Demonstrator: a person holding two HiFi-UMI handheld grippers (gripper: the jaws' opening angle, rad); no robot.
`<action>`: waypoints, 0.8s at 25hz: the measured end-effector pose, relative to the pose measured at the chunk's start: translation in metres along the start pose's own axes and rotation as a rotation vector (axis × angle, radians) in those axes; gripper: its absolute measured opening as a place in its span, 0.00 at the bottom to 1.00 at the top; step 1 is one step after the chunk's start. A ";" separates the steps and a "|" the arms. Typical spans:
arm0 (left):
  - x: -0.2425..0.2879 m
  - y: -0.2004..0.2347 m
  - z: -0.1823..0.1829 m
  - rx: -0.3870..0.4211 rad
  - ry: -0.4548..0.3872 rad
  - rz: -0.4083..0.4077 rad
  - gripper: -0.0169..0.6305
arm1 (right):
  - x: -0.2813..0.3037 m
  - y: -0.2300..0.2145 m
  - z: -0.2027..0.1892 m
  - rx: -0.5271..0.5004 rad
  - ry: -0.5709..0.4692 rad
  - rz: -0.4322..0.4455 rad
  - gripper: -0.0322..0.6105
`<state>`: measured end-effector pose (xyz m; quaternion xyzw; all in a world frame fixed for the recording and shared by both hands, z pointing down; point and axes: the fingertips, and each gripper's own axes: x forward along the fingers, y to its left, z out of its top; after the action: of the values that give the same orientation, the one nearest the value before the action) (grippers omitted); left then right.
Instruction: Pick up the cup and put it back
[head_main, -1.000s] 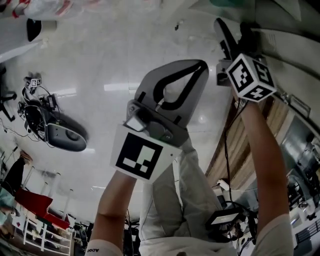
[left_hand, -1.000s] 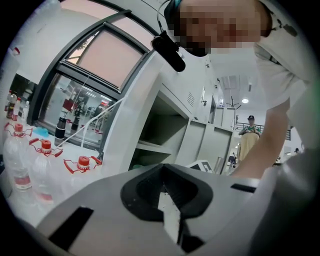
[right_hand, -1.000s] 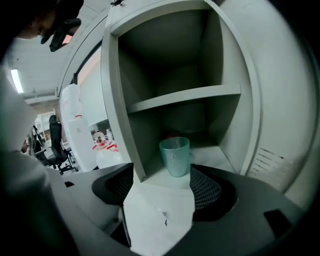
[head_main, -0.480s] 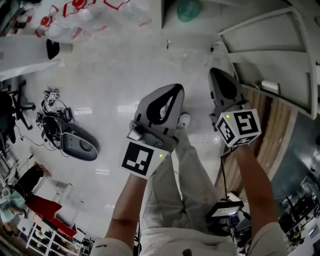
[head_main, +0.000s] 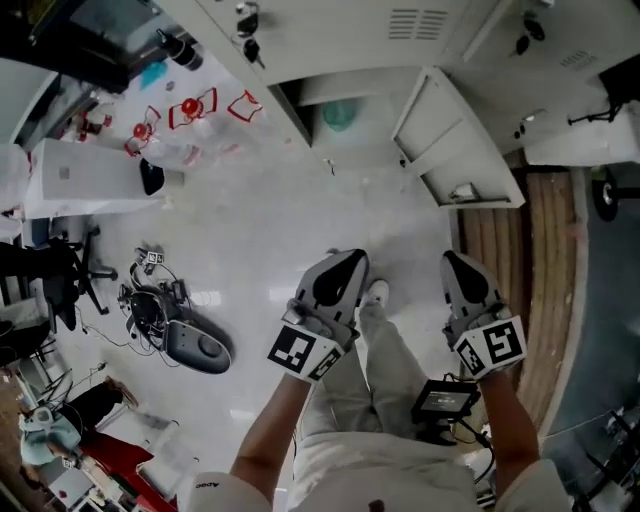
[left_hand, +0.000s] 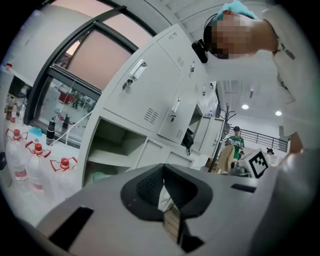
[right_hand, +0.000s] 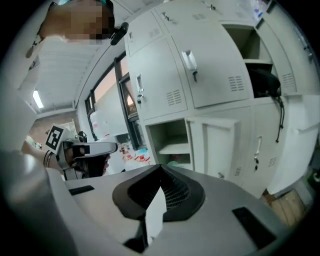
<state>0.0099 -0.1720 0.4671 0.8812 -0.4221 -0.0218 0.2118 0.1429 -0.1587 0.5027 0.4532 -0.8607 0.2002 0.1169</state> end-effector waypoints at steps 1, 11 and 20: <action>-0.003 -0.009 0.010 0.004 -0.006 0.001 0.04 | -0.015 -0.003 0.013 0.002 -0.017 -0.015 0.09; -0.066 -0.085 0.092 0.063 -0.050 0.027 0.04 | -0.108 0.035 0.106 0.015 -0.189 0.035 0.09; -0.158 -0.096 0.158 0.114 -0.153 0.095 0.04 | -0.135 0.138 0.172 -0.081 -0.258 0.177 0.09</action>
<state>-0.0554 -0.0556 0.2633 0.8667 -0.4787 -0.0551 0.1290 0.1006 -0.0670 0.2648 0.3926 -0.9125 0.1149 0.0054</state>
